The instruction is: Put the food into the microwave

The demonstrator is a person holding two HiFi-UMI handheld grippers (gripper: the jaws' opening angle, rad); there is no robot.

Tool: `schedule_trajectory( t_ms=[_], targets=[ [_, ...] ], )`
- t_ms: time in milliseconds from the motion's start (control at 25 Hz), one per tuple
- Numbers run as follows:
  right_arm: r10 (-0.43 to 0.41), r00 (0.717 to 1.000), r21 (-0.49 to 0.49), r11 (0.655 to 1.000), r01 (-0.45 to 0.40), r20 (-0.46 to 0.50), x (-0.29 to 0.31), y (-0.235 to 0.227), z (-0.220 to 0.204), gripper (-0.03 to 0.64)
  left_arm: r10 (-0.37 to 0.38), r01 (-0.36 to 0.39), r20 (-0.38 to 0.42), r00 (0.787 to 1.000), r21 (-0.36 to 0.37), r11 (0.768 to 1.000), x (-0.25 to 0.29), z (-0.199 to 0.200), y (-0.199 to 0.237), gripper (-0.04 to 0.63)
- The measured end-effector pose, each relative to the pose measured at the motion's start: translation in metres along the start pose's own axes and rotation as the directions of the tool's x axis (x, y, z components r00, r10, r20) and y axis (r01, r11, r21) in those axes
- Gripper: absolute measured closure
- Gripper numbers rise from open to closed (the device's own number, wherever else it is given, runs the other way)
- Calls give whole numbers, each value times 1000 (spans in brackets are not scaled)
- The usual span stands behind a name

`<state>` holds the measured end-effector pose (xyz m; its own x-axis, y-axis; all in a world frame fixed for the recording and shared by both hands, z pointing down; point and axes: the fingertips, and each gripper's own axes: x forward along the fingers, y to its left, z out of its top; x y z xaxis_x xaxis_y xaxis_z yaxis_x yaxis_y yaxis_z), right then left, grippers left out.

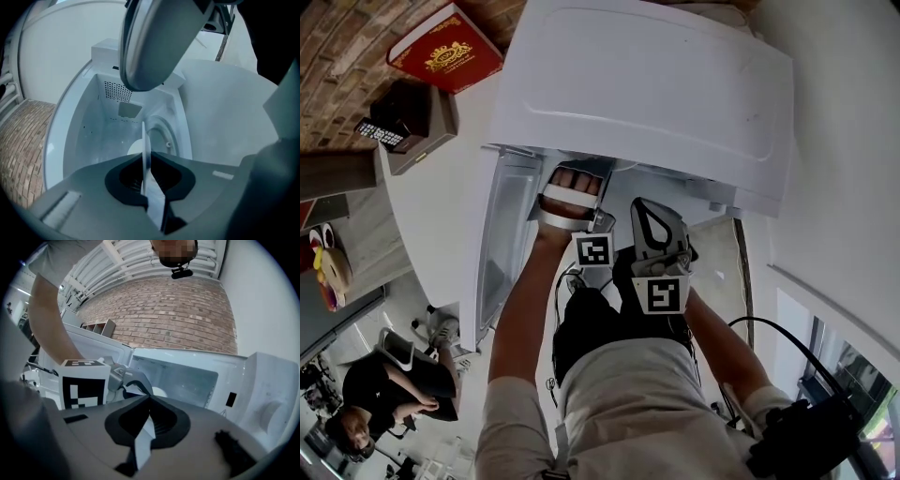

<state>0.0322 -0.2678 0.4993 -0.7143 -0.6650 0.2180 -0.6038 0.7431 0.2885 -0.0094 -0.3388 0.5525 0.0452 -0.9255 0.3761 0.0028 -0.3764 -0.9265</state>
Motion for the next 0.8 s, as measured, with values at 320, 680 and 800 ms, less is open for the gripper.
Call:
schedule_trajectory(
  t_ms=[320,680,800],
  targets=[
    [43,999,13,999,-43,-20,19,-7,-11,607,-23,23,-9,1000,28,999,32,-2,1,555],
    [85,995,29,996,-83,-51,36,-6,-16,607,-58,59,-31,998,38,998,47,-15,-6,563],
    [96,993,22,995,-94,-68,39,-6,-19,607,-90,91,-36,995,36,995,49,-14,-11,567]
  ],
)
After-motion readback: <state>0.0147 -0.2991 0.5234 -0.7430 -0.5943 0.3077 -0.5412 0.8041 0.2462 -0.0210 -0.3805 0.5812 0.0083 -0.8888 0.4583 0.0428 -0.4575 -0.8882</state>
